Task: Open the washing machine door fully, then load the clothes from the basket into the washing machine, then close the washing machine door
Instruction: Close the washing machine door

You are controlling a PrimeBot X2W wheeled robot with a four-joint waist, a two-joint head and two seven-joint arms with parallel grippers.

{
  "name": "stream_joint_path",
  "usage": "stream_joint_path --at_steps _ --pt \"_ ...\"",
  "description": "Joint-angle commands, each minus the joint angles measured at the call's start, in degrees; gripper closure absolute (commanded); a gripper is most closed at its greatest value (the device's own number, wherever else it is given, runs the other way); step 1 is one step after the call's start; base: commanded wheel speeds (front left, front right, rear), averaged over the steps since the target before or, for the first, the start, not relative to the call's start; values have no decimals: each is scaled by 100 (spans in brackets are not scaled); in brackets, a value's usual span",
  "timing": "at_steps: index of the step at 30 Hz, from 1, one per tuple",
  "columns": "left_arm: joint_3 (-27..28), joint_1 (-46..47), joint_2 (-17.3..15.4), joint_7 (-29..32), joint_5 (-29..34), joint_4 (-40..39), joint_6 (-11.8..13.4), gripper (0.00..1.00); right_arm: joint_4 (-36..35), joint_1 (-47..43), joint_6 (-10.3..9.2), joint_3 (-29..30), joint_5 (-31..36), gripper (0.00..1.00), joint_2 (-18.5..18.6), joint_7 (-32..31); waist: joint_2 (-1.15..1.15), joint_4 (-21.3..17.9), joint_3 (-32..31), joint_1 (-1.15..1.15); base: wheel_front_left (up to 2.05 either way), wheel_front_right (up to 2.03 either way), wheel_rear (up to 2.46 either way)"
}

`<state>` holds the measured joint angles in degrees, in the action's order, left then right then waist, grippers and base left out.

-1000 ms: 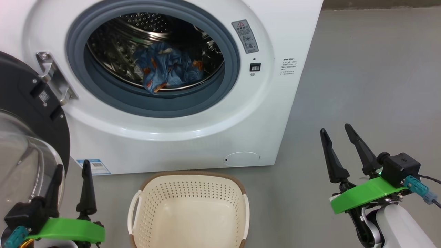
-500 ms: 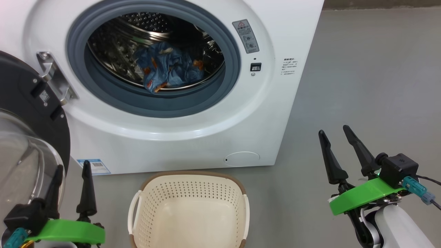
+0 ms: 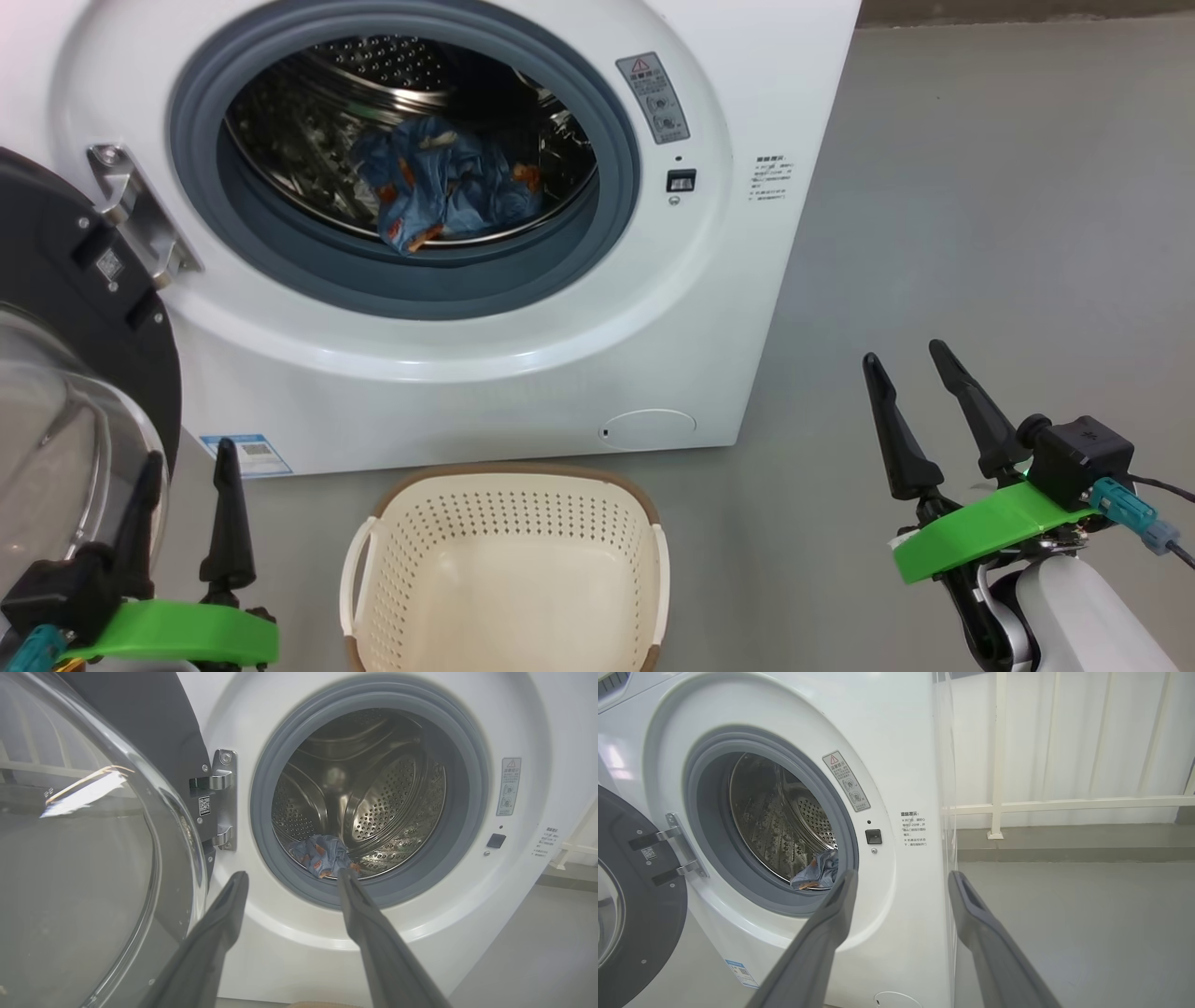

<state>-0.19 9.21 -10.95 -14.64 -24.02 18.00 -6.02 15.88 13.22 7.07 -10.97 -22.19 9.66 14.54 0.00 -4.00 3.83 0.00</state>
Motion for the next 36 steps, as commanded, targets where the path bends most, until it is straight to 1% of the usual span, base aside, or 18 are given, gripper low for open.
stream_joint_path --at_steps 1,13,19,24,36 --pt "235 116 -109 -36 88 -194 -15 0 -126 5 42 -95 -61 0 48 46 0 -6 5 0 -98 98 0" --pt "307 137 -34 -36 95 -121 -55 0 -137 -4 42 -36 -43 0 8 46 0 23 30 0 -164 164 0" --pt "320 160 -21 -36 96 -84 -74 0 -143 -4 42 -23 -32 0 5 46 0 50 19 0 -116 116 0" --pt "339 157 -5 -36 113 -57 -88 0 -129 -10 42 -34 -37 0 7 46 0 67 -13 0 -43 43 0" --pt "369 145 42 -36 164 -22 -110 0 -113 -33 42 -39 -70 0 32 46 0 133 -60 0 0 0 0"
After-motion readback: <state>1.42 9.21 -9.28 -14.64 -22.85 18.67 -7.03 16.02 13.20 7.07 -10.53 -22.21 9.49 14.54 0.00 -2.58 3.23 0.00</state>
